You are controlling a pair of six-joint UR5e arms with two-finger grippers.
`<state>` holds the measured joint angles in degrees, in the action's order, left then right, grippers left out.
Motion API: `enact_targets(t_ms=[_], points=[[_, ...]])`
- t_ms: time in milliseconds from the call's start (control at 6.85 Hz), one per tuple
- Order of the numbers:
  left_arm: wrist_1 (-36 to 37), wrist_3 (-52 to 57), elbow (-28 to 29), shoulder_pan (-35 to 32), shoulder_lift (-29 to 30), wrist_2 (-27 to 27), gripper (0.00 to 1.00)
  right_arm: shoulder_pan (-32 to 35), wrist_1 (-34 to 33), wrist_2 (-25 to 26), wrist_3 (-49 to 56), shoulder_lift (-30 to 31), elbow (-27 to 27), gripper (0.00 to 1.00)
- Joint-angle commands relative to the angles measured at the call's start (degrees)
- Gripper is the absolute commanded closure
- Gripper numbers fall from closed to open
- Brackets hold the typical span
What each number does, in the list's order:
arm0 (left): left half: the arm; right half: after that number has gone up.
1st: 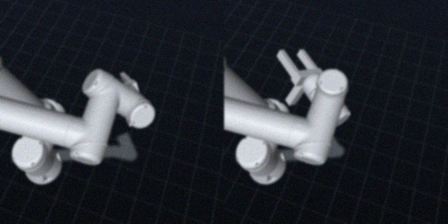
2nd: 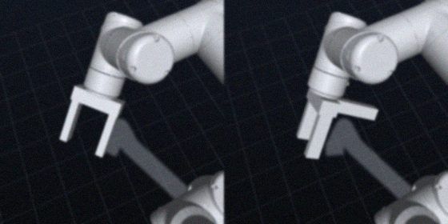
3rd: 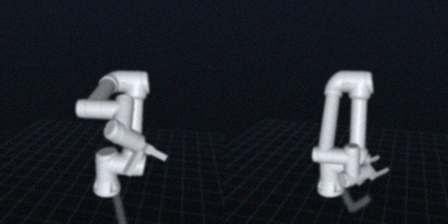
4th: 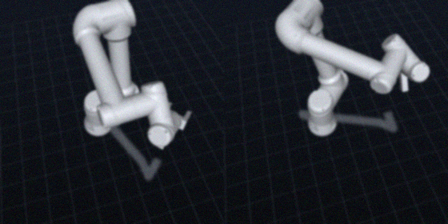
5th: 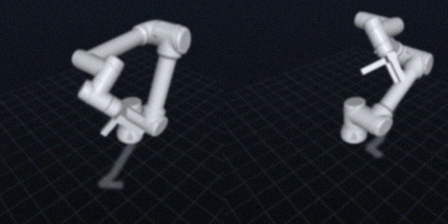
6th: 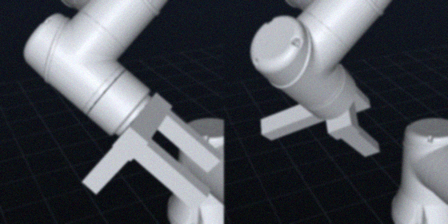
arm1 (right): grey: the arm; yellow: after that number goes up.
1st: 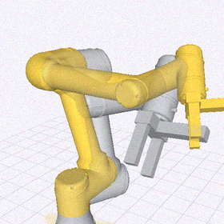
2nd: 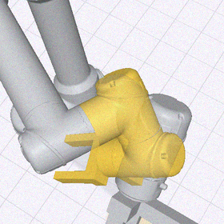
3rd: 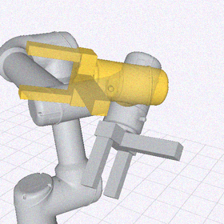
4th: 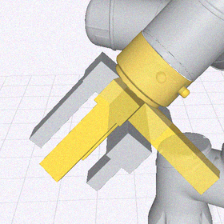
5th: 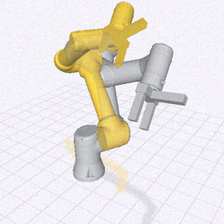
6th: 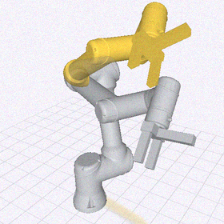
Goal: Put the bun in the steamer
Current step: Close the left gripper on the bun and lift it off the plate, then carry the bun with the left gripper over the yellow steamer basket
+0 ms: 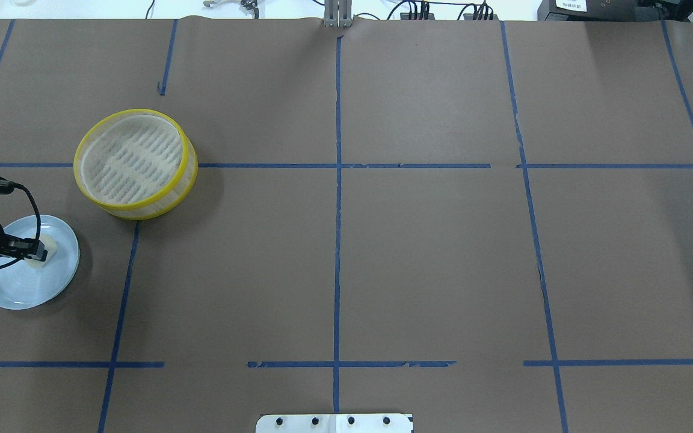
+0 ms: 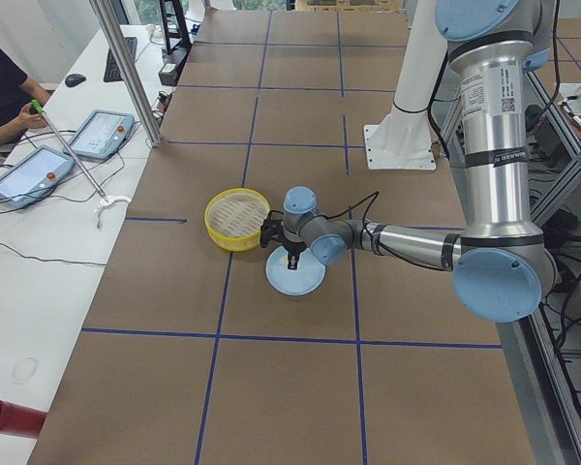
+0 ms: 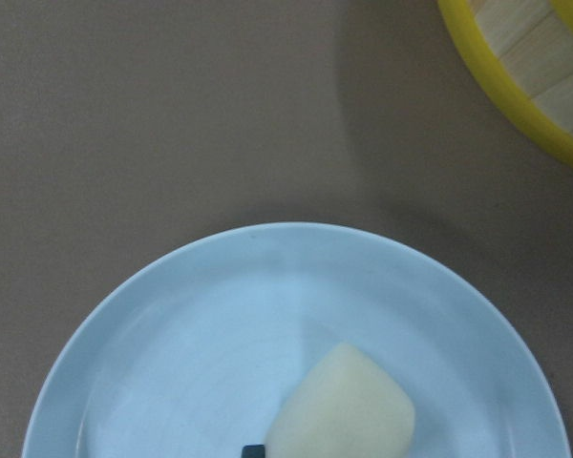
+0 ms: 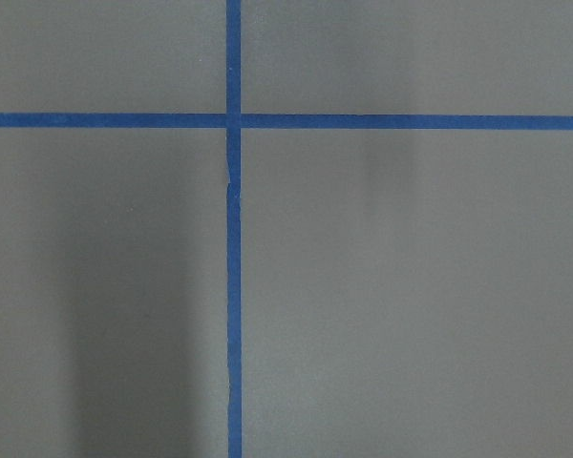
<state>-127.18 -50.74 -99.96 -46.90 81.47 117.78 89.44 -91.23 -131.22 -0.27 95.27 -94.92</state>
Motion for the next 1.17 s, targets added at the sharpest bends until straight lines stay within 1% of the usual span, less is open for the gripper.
enact_targets(t_ms=[0,146,292,438,584,730,876,1022], points=[[0.1,0.8,-2.4,-0.7,-0.5,0.6,0.67,0.0,0.0,0.0,0.0,0.0,0.0,0.0],[0.2,1.1,-5.1,-1.1,-3.3,0.7,0.7,-0.1,0.0,0.0,0.0,0.0,0.0,0.0],[0.3,1.2,-6.9,-2.0,-3.9,0.8,0.7,-0.1,0.0,0.0,0.0,0.0,0.0,0.0],[0.7,2.8,-8.7,-4.2,-4.6,1.8,0.71,0.0,0.0,0.0,0.0,0.0,0.0,0.0],[2.7,6.6,-9.3,-8.3,-4.2,5.7,0.72,-0.1,0.0,0.0,0.0,0.0,0.0,0.0],[6.4,10.3,-10.5,-11.5,-3.7,6.1,0.72,0.0,0.0,0.0,0.0,0.0,0.0,0.0],[12.4,12.5,-12.9,-13.1,-3.2,6.1,0.74,-0.1,0.0,0.0,0.0,0.0,0.0,0.0],[19.7,14.4,-14.2,-14.0,1.0,6.1,0.74,0.0,0.0,0.0,0.0,0.0,0.0,0.0]])
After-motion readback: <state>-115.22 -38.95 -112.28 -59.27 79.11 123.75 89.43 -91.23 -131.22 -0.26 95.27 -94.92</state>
